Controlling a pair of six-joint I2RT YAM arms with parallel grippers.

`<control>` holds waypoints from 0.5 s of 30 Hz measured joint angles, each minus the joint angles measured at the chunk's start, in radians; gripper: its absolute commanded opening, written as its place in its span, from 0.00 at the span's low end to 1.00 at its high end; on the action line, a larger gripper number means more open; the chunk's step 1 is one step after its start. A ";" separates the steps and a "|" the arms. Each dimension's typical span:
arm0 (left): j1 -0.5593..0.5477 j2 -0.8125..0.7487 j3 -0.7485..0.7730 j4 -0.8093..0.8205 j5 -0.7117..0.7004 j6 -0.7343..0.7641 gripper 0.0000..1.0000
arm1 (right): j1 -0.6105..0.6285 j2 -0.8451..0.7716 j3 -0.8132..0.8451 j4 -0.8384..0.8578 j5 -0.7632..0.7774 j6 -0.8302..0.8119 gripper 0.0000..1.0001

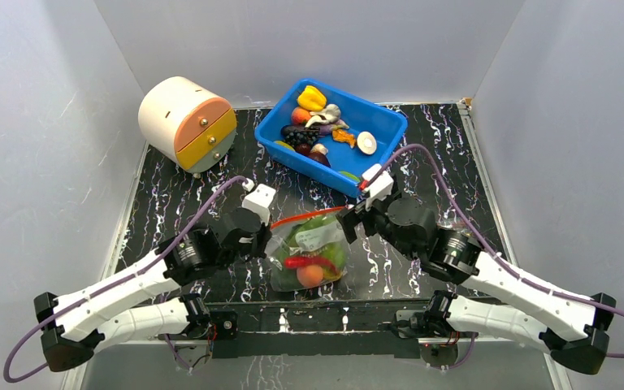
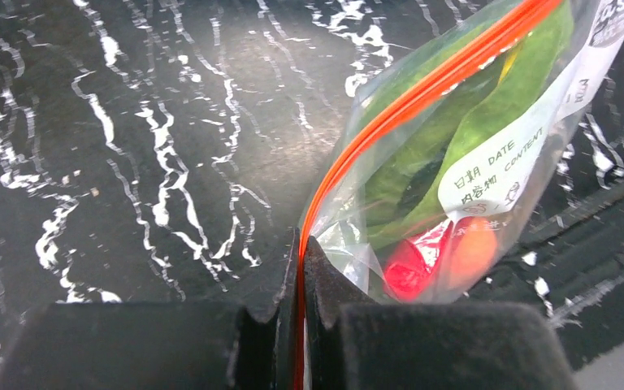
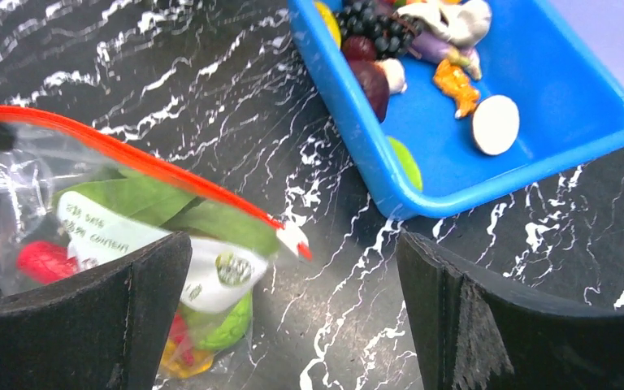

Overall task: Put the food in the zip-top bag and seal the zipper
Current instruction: Place the zipper food storage bag at the center of the board.

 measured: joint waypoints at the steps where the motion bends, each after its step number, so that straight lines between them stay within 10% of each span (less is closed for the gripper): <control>1: 0.002 0.012 0.007 -0.013 -0.024 -0.004 0.00 | 0.000 -0.010 0.009 0.000 0.008 0.001 0.98; 15: 0.301 0.048 -0.021 -0.069 -0.190 0.045 0.00 | 0.000 -0.158 0.067 -0.017 0.080 0.069 0.98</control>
